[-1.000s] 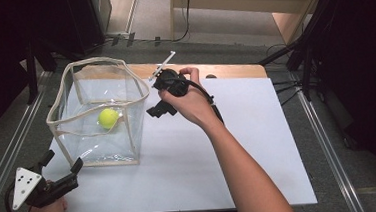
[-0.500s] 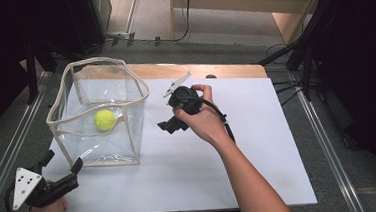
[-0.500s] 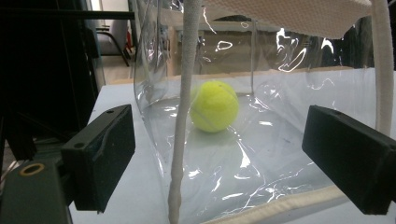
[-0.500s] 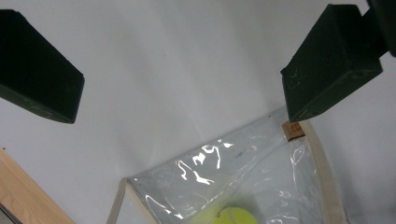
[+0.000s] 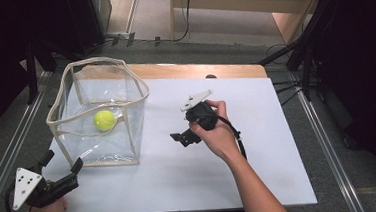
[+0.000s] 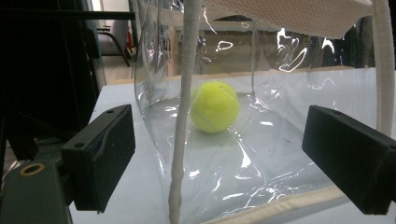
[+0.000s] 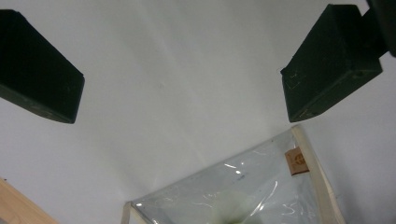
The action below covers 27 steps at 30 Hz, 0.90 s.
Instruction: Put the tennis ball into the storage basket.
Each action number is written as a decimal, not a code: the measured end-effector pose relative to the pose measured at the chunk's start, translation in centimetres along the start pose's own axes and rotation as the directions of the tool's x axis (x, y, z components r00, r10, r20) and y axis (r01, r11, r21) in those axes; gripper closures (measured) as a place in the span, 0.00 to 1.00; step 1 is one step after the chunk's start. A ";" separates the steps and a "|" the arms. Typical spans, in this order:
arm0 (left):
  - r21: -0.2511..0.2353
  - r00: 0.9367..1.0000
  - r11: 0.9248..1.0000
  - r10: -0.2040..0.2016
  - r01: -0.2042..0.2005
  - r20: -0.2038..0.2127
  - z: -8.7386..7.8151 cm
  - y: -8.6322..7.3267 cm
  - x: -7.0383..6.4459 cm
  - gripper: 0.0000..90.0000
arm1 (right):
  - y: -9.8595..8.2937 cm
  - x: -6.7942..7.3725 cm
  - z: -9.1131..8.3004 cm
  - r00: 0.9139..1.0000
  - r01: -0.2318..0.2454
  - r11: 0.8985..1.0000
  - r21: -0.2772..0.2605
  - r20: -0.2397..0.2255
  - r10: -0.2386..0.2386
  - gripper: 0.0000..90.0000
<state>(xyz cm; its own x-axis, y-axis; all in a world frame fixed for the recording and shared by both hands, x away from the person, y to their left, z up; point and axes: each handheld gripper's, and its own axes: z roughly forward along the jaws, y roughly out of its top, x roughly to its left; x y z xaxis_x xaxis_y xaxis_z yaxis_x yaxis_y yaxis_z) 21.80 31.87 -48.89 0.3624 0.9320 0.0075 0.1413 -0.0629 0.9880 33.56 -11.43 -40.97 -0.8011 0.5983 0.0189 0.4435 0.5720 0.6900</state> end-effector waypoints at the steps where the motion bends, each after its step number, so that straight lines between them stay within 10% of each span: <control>1: 0.000 1.000 1.000 0.001 -0.001 0.002 0.0 0.0 0.0 0.11 | -0.3 0.0 -0.1 1.000 -0.009 1.000 -0.003 0.000 0.009 0.00; 27: -0.003 1.000 1.000 -0.003 0.003 0.002 0.0 0.0 0.0 0.11 | -8.9 -0.7 -2.7 0.993 -0.098 0.988 -0.123 0.053 0.105 0.00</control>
<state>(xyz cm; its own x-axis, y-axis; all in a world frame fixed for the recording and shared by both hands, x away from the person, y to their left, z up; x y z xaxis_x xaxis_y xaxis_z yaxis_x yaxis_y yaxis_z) 21.77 31.90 -48.90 0.3641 0.9313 0.0044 0.1399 -0.0594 0.9884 29.08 -18.48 -45.15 -0.7274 0.6842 0.0529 0.4673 0.4373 0.7684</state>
